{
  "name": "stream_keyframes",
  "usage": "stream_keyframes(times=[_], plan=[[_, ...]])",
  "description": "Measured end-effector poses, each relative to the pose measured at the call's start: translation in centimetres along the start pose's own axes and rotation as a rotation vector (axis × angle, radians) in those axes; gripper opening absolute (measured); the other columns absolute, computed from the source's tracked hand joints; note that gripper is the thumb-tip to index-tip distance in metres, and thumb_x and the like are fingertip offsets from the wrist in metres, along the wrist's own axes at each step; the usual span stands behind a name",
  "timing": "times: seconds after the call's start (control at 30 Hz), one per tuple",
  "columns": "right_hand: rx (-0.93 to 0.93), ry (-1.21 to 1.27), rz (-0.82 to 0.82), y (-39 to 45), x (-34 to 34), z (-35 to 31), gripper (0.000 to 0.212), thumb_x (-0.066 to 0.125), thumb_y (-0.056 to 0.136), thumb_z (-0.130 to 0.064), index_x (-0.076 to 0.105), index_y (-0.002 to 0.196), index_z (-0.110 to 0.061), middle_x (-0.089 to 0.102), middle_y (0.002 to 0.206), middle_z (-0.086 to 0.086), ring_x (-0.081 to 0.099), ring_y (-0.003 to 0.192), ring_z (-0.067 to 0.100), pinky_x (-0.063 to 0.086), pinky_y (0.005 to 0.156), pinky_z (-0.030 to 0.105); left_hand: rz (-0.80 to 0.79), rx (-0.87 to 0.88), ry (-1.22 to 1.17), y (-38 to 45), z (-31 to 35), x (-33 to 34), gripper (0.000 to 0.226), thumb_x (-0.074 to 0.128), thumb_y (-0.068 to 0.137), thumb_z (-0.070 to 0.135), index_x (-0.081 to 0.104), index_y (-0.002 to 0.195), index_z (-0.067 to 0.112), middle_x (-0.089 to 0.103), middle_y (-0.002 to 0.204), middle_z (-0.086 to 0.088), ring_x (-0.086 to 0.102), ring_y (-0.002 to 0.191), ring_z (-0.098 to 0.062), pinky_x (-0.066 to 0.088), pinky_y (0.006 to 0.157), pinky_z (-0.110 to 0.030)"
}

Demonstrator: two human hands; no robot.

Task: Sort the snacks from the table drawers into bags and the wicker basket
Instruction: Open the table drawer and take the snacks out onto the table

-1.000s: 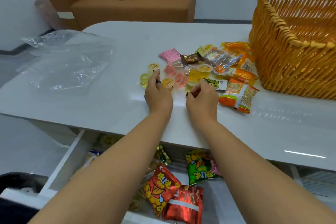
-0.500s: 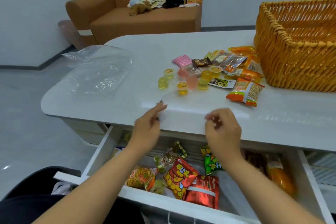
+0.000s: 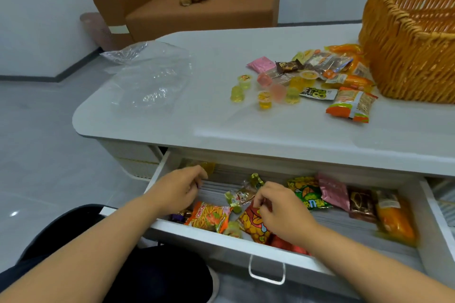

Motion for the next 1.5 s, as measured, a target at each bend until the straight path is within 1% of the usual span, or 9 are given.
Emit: stream_keyframes(times=[0.17, 0.4, 0.53, 0.67, 0.73, 0.97, 1.1, 1.23, 1.5], plan=[[0.099, -0.017, -0.146, 4.4, 3.9, -3.5, 0.022, 0.057, 0.089, -0.014, 0.059, 0.11, -0.021, 0.056, 0.111, -0.003, 0.054, 0.1, 0.014, 0.05, 0.087, 0.034, -0.354, -0.439, 0.087, 1.5, -4.5, 2.3, 0.078, 0.059, 0.088, 0.025, 0.018, 0.154, 0.017, 0.033, 0.151, -0.016, 0.039, 0.135, -0.033, 0.038, 0.108, -0.035], [0.342, -0.31, -0.606, 7.4, 8.8, -3.8, 0.065, 0.072, 0.077, -0.039, 0.047, 0.133, -0.017, 0.054, 0.127, 0.007, 0.054, 0.112, 0.025, 0.05, 0.092, 0.036, -0.314, -0.5, 0.075, 2.8, -5.3, 3.0, 0.086, 0.069, 0.081, 0.016, 0.02, 0.15, 0.01, 0.022, 0.151, -0.016, 0.038, 0.135, -0.036, 0.042, 0.106, -0.036], [0.367, -0.288, -0.398, 6.9, 7.2, -1.6, 0.049, 0.075, 0.064, -0.045, 0.063, 0.104, -0.02, 0.062, 0.101, 0.001, 0.059, 0.098, 0.023, 0.05, 0.079, 0.031, -0.33, -0.491, 0.094, 3.5, -4.9, 1.9, 0.079, 0.077, 0.074, 0.019, 0.034, 0.138, 0.004, 0.049, 0.126, -0.011, 0.055, 0.109, -0.026, 0.051, 0.079, -0.027], [0.453, -0.04, -0.106, 5.7, 4.1, 0.2, 0.045, 0.079, 0.061, -0.037, 0.06, 0.099, -0.023, 0.065, 0.097, 0.001, 0.06, 0.093, 0.021, 0.044, 0.07, 0.026, -0.459, -0.475, 0.084, 4.0, -4.4, 0.4, 0.045, 0.084, 0.065, 0.024, 0.053, 0.096, 0.01, 0.058, 0.096, -0.002, 0.058, 0.082, -0.018, 0.049, 0.065, -0.027], [0.48, 0.035, -0.221, 4.9, 3.5, 0.6, 0.047, 0.081, 0.064, -0.029, 0.055, 0.103, -0.021, 0.064, 0.094, -0.002, 0.061, 0.088, 0.017, 0.048, 0.071, 0.027, -0.536, -0.466, 0.077, 3.9, -4.1, 0.6, 0.042, 0.084, 0.062, 0.025, 0.051, 0.085, 0.014, 0.058, 0.092, -0.004, 0.06, 0.081, -0.018, 0.053, 0.063, -0.03], [0.381, 0.065, -0.475, 4.5, 4.7, -0.2, 0.058, 0.08, 0.065, -0.028, 0.046, 0.112, -0.023, 0.058, 0.095, -0.008, 0.057, 0.087, 0.009, 0.05, 0.07, 0.024, -0.523, -0.418, 0.098, 3.3, -2.9, 1.6, 0.094, 0.084, 0.067, 0.026, 0.029, 0.142, 0.011, 0.051, 0.128, -0.005, 0.054, 0.112, -0.022, 0.053, 0.09, -0.032], [0.284, 0.044, -0.534, 3.9, 5.2, -0.8, 0.061, 0.077, 0.07, -0.024, 0.041, 0.119, -0.027, 0.057, 0.098, -0.011, 0.057, 0.094, 0.011, 0.045, 0.069, 0.018, -0.613, -0.451, 0.156, 3.2, -2.0, 2.0, 0.07, 0.083, 0.069, 0.031, 0.05, 0.127, 0.009, 0.055, 0.107, 0.001, 0.056, 0.093, -0.016, 0.051, 0.076, -0.025], [0.068, -0.267, -0.575, 4.4, 5.9, -1.7, 0.092, 0.075, 0.07, -0.031, 0.022, 0.144, -0.032, 0.048, 0.136, 0.001, 0.051, 0.12, 0.026, 0.047, 0.094, 0.039, -0.642, -0.483, 0.206, 3.3, -1.7, 2.1, 0.071, 0.082, 0.069, 0.037, 0.052, 0.127, 0.009, 0.059, 0.113, -0.002, 0.059, 0.098, -0.018, 0.054, 0.084, -0.029], [0.187, -0.143, -0.748, 7.1, 10.2, -3.9, 0.039, 0.073, 0.077, -0.03, 0.058, 0.109, -0.012, 0.062, 0.1, 0.006, 0.059, 0.092, 0.024, 0.055, 0.082, 0.038, -0.629, -0.532, 0.348, 2.4, -2.8, 1.5, 0.084, 0.084, 0.067, 0.035, 0.044, 0.137, 0.01, 0.054, 0.133, -0.007, 0.057, 0.117, -0.024, 0.052, 0.089, -0.031]])
Point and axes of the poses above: each hand's wrist, its own y-axis towards the middle knuckle, its own x-axis out of the palm, z = x × y, the point moved 1 cm from there along y, towards the middle knuckle
